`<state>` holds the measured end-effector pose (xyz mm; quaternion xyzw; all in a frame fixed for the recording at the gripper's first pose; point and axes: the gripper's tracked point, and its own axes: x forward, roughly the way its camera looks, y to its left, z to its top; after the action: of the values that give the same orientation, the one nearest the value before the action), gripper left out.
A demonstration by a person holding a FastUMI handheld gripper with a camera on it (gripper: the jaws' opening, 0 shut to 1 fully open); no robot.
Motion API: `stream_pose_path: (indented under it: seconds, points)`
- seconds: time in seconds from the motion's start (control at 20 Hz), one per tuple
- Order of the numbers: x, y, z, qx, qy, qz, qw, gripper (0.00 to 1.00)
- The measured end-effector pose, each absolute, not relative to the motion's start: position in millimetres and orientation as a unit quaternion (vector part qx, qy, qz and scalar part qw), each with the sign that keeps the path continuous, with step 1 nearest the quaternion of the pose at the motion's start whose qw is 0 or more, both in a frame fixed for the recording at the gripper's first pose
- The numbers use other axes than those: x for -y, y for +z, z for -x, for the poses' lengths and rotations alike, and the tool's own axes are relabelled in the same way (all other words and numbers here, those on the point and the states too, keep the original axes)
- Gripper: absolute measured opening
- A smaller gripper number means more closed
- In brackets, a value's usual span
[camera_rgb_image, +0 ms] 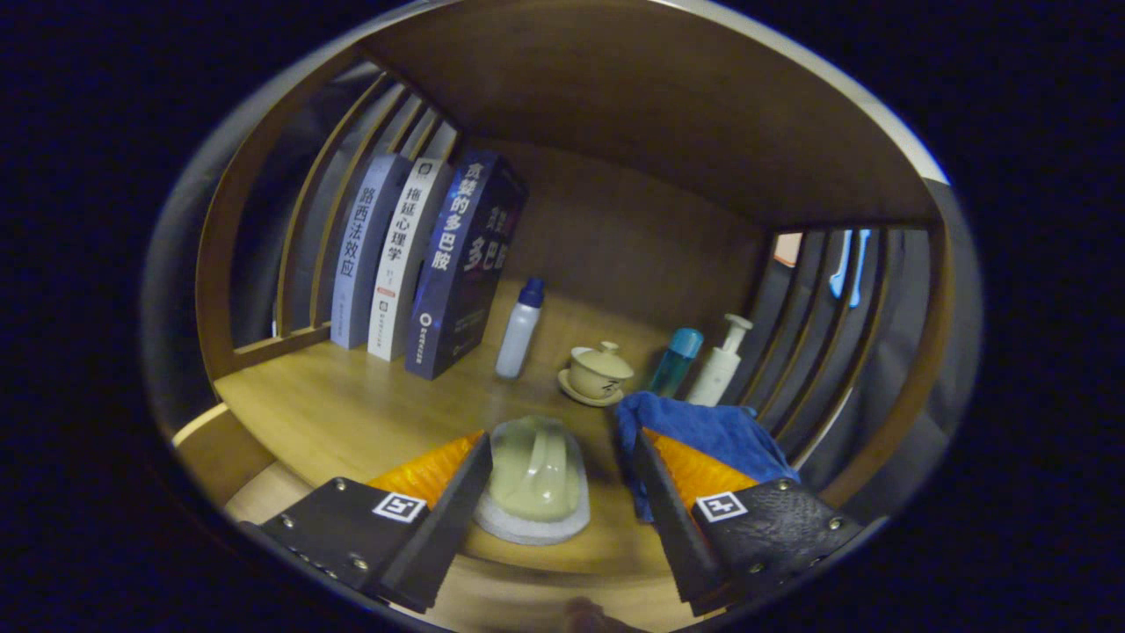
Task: Pull open the drawer, take out the items inside it, and place them on the countertop above the cabinet.
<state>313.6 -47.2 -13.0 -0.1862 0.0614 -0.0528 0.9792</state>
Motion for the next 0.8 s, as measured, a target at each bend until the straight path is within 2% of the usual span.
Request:
stream_pose_path:
  seconds: [0.2,0.55,0.8]
  points:
    - [59,9,-271,-0.058,-0.081,0.147,0.984,0.99]
    - [41,36,-197,-0.046,-0.051,0.090,0.994,0.98]
    - [38,39,-146,-0.059,-0.055,0.061,0.995,0.98]
